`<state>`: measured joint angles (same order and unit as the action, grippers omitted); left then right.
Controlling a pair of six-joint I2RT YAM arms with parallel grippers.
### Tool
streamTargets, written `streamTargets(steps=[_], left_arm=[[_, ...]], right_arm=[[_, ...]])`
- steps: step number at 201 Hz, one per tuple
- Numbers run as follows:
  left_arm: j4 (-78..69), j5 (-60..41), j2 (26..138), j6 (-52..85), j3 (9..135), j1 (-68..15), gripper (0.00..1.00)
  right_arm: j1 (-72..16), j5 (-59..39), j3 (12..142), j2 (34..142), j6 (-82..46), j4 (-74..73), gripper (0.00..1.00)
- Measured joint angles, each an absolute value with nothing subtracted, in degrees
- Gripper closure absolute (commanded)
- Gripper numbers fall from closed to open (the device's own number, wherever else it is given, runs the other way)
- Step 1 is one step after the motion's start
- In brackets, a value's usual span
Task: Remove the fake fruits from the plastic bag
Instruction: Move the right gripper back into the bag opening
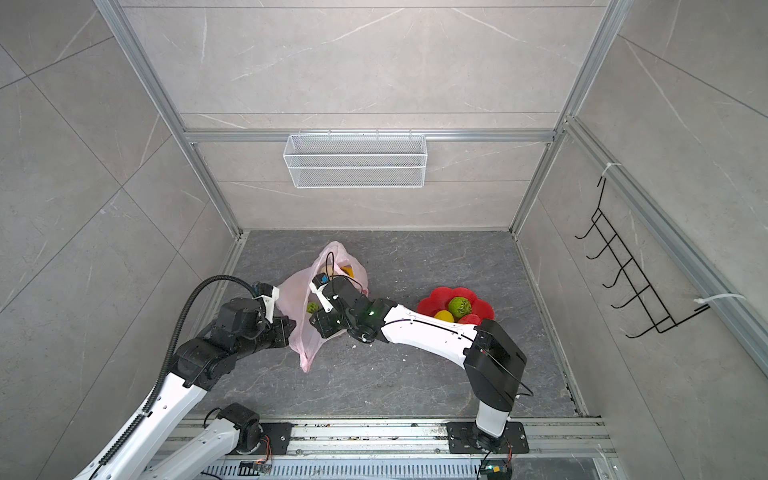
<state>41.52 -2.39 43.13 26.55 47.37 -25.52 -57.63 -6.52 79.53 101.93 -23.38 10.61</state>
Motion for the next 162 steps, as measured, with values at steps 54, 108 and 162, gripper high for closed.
streamTargets(steps=[54,108,162], left_arm=[[46.78,-1.5,40.53,28.12,48.07,-25.52,1.0],[51.55,1.89,35.81,31.27,48.07,-25.52,1.0],[55.33,6.24,35.18,32.4,49.74,-25.52,1.0]], right_arm=[[-56.97,-3.81,87.66,109.38,-23.16,12.45,0.67],[-55.16,-4.05,88.55,113.93,-22.24,14.79,0.68],[-54.24,-4.29,88.55,114.34,-20.78,15.18,0.66]])
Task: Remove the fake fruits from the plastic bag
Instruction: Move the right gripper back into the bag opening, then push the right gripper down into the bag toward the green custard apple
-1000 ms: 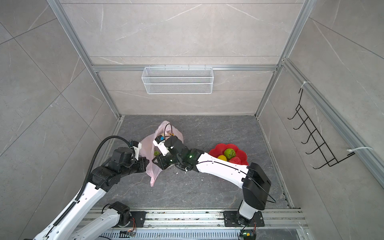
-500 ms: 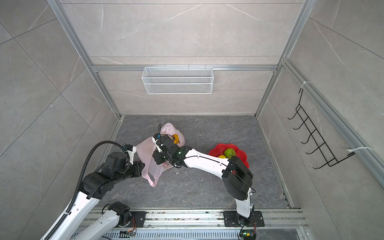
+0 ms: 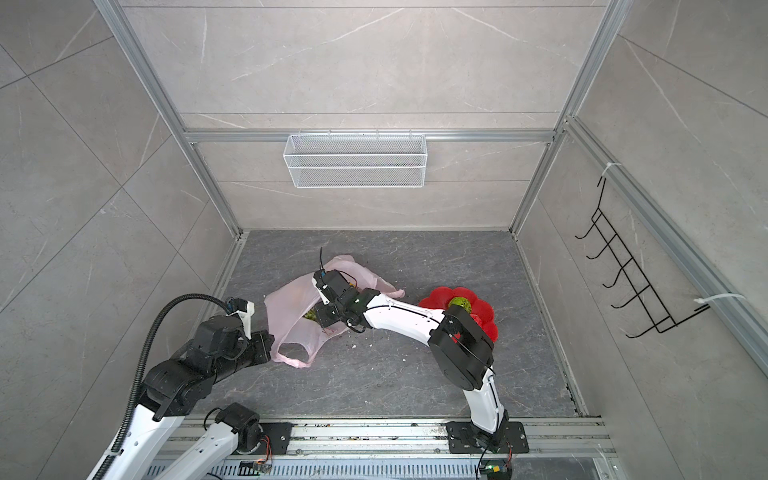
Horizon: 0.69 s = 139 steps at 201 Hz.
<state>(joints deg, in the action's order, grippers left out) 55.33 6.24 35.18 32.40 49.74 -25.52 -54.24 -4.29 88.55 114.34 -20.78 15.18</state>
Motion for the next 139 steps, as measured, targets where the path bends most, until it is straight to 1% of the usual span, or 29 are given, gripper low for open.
streamTargets(steps=[29,62,83,139], left_arm=[[54.61,7.44,35.16,32.45,49.76,-25.52,1.0],[53.1,7.4,35.18,31.57,49.76,-25.52,1.0],[54.08,7.42,34.96,30.44,50.28,-25.52,1.0],[55.07,6.37,27.59,29.95,50.85,-25.52,1.0]], right_arm=[[-54.0,-4.32,88.55,115.35,-20.8,15.16,0.65],[-53.49,-4.49,88.49,116.27,-20.8,15.05,0.57],[-53.43,-4.51,88.49,116.27,-20.78,14.11,0.55],[-53.43,-6.07,91.44,119.74,-19.44,13.23,0.44]])
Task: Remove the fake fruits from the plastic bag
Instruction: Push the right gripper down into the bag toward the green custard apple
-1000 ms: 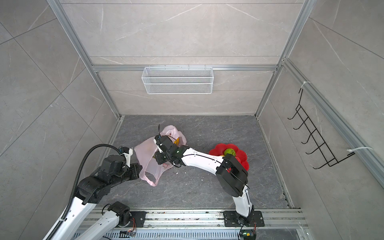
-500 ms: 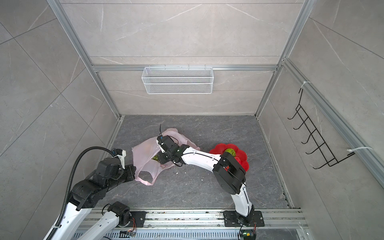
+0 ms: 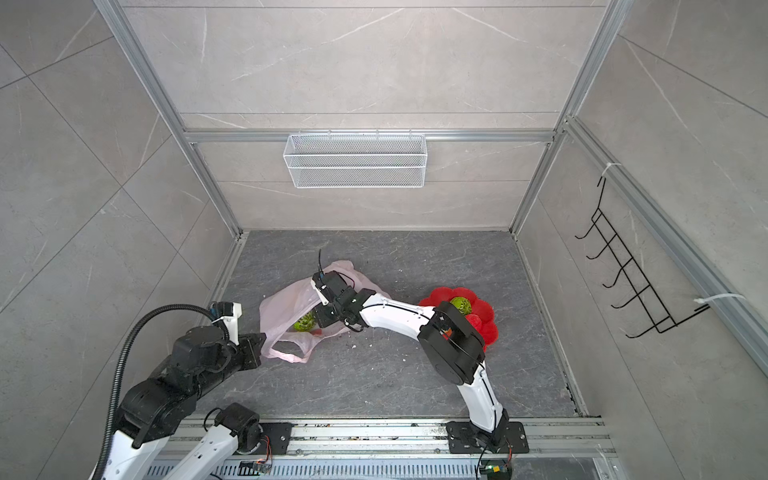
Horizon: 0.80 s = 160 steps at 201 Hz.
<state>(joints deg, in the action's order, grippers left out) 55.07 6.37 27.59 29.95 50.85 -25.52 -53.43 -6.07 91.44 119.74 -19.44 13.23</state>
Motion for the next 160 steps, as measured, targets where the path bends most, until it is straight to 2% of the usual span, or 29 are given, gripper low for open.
streamTargets(steps=[43,81,160], left_arm=[[51.57,2.87,27.99,33.56,46.15,-25.52,1.0],[50.26,1.41,33.41,36.1,43.35,-25.52,1.0],[52.77,0.73,33.41,36.82,46.74,-25.52,1.0]], right_arm=[[-53.43,-8.56,94.59,122.45,-19.55,13.28,0.36],[-53.45,-11.09,94.74,122.5,-19.94,13.5,0.28],[-54.52,-13.13,100.4,125.86,-19.94,16.71,0.26]])
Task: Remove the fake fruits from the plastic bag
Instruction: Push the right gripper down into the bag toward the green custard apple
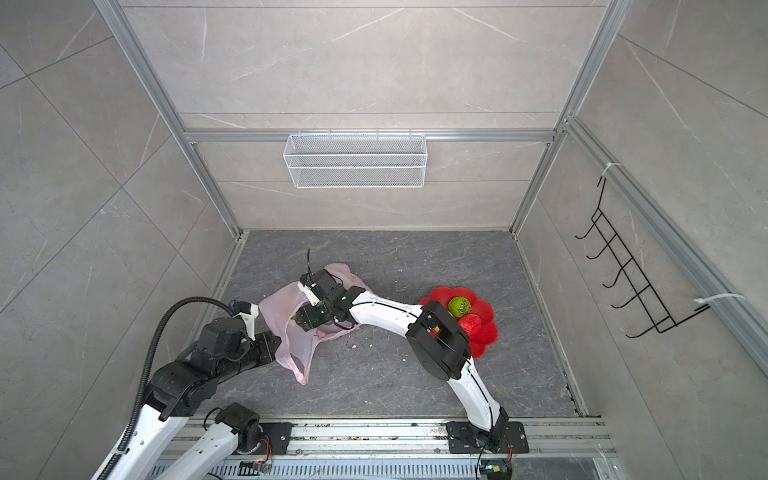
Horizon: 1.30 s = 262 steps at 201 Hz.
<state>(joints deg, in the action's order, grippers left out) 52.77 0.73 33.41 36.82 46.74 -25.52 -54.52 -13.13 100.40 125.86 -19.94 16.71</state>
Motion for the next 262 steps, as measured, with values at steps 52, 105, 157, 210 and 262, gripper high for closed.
streamTargets(steps=[52,105,157,210,262], left_arm=[[55.33,-1.65,31.73,37.32,47.05,-25.52,1.0],[55.33,-4.05,31.73,37.3,47.05,-25.52,1.0],[55.29,-5.19,31.29,37.28,47.03,-25.52,1.0],[55.18,-6.66,29.3,36.95,47.05,-25.52,1.0],[54.81,-8.08,29.17,36.34,47.05,-25.52,1.0]], right_arm=[[-55.22,-13.1,105.32,129.51,-20.01,19.73,0.23],[-56.53,-13.02,108.07,131.66,-21.65,22.72,0.21],[-56.84,-11.81,111.59,134.23,-22.57,25.56,0.2],[-57.21,-8.99,111.79,135.26,-25.91,25.91,0.19],[-57.36,-7.49,115.26,137.71,-28.82,25.96,0.2]])
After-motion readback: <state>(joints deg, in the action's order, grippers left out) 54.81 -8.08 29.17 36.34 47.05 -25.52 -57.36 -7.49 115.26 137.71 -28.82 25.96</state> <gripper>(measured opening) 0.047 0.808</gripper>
